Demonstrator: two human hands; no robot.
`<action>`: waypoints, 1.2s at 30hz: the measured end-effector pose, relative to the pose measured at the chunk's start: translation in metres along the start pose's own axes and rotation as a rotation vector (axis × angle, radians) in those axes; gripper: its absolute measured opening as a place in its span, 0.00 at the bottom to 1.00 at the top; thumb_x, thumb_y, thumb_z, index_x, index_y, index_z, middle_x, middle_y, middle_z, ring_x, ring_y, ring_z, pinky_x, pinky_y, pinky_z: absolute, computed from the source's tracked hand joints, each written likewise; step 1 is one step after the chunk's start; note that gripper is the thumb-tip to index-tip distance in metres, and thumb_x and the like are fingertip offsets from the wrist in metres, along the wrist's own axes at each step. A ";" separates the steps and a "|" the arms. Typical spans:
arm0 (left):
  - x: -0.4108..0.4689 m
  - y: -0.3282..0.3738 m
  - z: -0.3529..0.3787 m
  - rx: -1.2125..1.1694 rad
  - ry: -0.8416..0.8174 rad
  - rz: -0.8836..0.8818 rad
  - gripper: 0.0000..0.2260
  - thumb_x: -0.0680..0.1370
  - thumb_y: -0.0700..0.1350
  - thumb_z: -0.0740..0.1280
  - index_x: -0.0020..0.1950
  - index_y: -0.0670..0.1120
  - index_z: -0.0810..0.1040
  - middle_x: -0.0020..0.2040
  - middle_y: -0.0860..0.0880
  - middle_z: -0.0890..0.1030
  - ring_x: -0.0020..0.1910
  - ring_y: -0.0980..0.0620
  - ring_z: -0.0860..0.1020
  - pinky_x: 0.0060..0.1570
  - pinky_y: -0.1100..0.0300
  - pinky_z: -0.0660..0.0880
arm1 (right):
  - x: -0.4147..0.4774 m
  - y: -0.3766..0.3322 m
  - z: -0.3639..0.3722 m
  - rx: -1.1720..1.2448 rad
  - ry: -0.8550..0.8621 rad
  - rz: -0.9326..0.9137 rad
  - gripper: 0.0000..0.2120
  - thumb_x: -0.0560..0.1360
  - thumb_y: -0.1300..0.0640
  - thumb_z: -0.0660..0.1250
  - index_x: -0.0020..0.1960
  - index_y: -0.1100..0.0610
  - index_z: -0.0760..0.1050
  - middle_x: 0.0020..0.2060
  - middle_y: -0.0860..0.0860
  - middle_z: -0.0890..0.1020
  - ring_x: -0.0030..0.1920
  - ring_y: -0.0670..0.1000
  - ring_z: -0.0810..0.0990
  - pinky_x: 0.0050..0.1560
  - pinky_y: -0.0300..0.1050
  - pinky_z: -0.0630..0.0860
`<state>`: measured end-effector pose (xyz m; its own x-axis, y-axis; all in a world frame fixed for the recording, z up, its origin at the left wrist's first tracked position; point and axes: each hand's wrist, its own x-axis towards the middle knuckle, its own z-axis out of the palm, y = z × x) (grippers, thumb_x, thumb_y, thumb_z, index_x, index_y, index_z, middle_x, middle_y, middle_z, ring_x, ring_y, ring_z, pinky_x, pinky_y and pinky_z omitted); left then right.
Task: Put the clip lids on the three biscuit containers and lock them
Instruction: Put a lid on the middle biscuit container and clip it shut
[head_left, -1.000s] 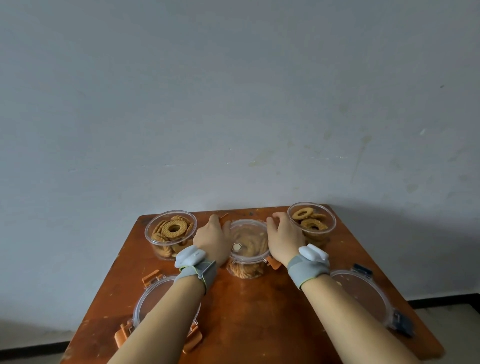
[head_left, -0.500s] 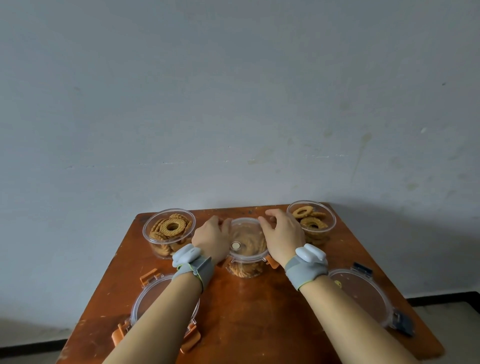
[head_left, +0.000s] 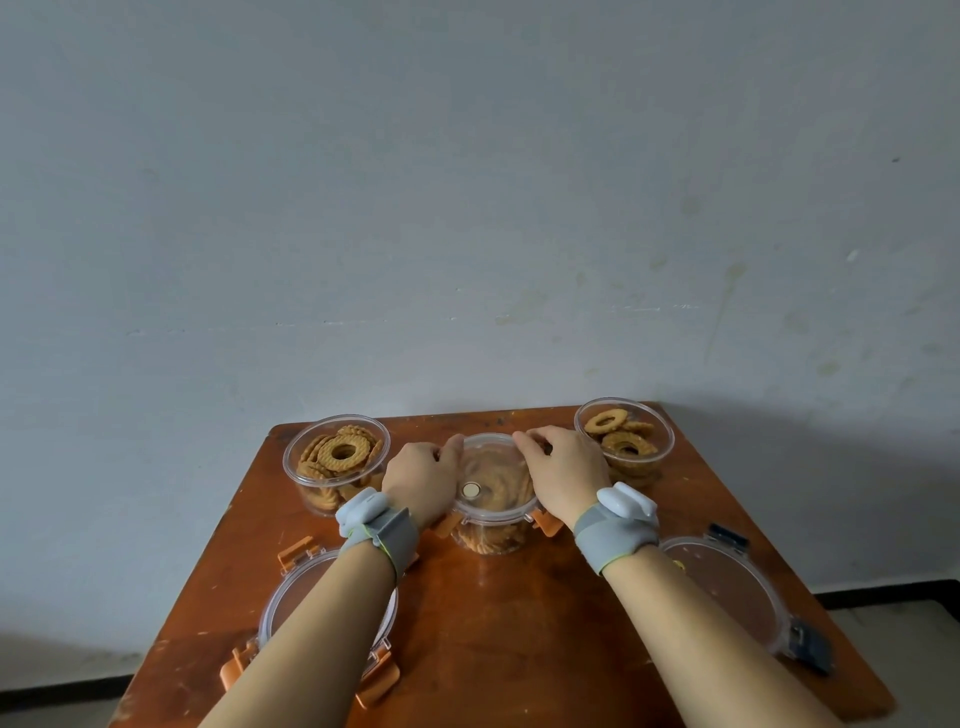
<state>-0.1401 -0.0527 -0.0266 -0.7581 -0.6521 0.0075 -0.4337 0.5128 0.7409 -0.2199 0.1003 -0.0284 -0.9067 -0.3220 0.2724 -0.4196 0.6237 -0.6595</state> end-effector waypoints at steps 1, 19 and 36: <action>-0.001 -0.001 0.001 -0.006 0.008 0.005 0.26 0.80 0.59 0.59 0.36 0.41 0.80 0.30 0.46 0.78 0.34 0.46 0.77 0.40 0.53 0.77 | 0.001 0.000 -0.001 0.005 -0.011 -0.008 0.18 0.79 0.44 0.62 0.59 0.54 0.81 0.53 0.50 0.85 0.55 0.54 0.80 0.53 0.45 0.75; -0.032 -0.028 -0.050 0.122 -0.463 0.440 0.51 0.57 0.71 0.73 0.77 0.57 0.61 0.71 0.56 0.70 0.64 0.58 0.71 0.67 0.57 0.70 | 0.013 0.006 -0.011 0.107 -0.159 -0.052 0.16 0.77 0.42 0.65 0.49 0.51 0.85 0.43 0.46 0.86 0.45 0.49 0.81 0.46 0.42 0.76; -0.034 -0.041 -0.043 0.032 -0.323 0.498 0.36 0.63 0.58 0.79 0.69 0.63 0.71 0.70 0.58 0.68 0.61 0.58 0.73 0.57 0.59 0.78 | 0.005 0.002 -0.004 0.161 -0.038 0.048 0.11 0.76 0.43 0.66 0.50 0.47 0.83 0.44 0.43 0.84 0.47 0.47 0.81 0.46 0.43 0.76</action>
<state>-0.0752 -0.0760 -0.0283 -0.9817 -0.1285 0.1404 0.0013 0.7329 0.6804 -0.2257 0.1028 -0.0249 -0.9220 -0.3229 0.2134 -0.3608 0.5175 -0.7759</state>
